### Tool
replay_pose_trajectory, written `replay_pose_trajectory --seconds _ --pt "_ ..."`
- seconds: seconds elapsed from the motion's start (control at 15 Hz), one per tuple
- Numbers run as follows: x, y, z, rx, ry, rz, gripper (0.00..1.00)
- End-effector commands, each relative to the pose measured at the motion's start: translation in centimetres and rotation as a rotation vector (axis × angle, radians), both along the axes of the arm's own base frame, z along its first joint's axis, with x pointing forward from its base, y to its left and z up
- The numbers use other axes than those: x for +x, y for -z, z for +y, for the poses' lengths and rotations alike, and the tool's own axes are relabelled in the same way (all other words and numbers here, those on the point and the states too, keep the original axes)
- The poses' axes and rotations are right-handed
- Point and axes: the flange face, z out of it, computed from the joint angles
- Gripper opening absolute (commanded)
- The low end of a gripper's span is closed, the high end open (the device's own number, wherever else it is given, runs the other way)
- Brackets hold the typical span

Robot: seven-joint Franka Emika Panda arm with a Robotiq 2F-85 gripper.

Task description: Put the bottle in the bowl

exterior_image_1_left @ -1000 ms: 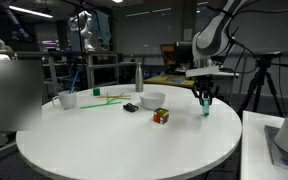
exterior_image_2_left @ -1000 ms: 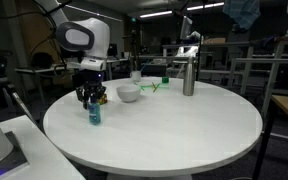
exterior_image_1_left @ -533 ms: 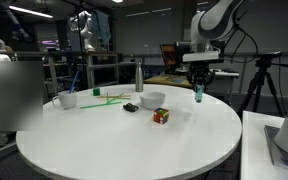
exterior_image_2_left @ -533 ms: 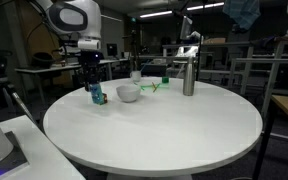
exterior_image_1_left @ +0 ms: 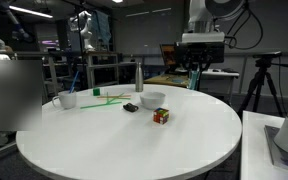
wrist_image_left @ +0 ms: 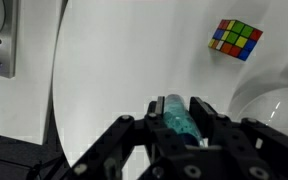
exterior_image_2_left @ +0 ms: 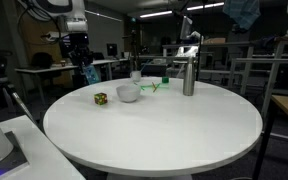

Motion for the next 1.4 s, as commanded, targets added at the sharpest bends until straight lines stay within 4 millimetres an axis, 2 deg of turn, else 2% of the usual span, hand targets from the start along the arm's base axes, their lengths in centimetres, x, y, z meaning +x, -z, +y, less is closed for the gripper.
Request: replay_pose_trajectory --seconds 0.0,0.2,0.67,1.33 --pt "1.3 -1.5 2.0 -0.025 -0.075 -0.012 0.08" --pt "2.6 -1.8 2.5 -0.040 -0.112 -0.017 0.08" --pt "6.8 -1.8 2.0 -0.065 -0.169 -0.003 0.08" --pt "13.0 -0.4 2.2 -0.058 -0.256 0.036 0.08"
